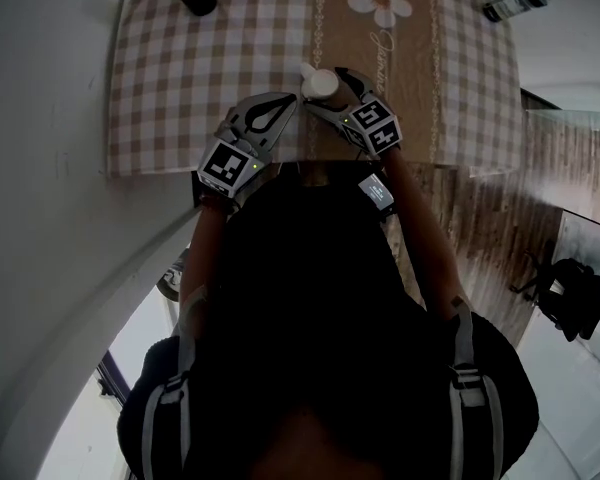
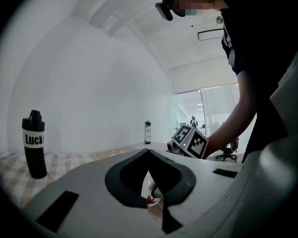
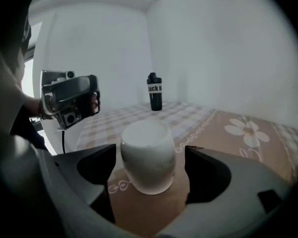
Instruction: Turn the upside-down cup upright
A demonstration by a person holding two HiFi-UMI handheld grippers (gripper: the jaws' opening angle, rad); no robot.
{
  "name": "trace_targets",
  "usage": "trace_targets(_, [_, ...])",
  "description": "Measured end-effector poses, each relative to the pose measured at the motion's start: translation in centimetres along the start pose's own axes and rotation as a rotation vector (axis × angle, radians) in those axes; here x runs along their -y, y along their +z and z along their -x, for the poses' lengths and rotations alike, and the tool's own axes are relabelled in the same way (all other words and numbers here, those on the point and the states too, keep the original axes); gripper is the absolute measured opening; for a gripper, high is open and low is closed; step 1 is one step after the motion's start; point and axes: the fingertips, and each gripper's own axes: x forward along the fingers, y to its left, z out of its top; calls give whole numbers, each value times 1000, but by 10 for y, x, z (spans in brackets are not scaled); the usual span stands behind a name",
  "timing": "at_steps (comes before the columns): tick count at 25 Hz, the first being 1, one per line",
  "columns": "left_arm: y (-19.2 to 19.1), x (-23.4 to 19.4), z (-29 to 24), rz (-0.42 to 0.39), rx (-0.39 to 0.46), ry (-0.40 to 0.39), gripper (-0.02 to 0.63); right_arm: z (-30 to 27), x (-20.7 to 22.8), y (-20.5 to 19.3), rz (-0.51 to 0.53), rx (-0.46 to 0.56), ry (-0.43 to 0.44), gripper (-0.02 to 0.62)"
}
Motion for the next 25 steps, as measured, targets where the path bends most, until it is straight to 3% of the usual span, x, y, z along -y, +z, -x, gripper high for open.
trace_targets(5, [18,-6,-17,-24,20,21,8,16,-6,23,-6,74,11,445])
trace_targets(16, [29,-41,-27,9,37,253,8,58,-8,94,55,264,-75,421])
trace_targets(25, [58,-41,-28,-42,95,320,8,74,-13,120,66,372,-139,328])
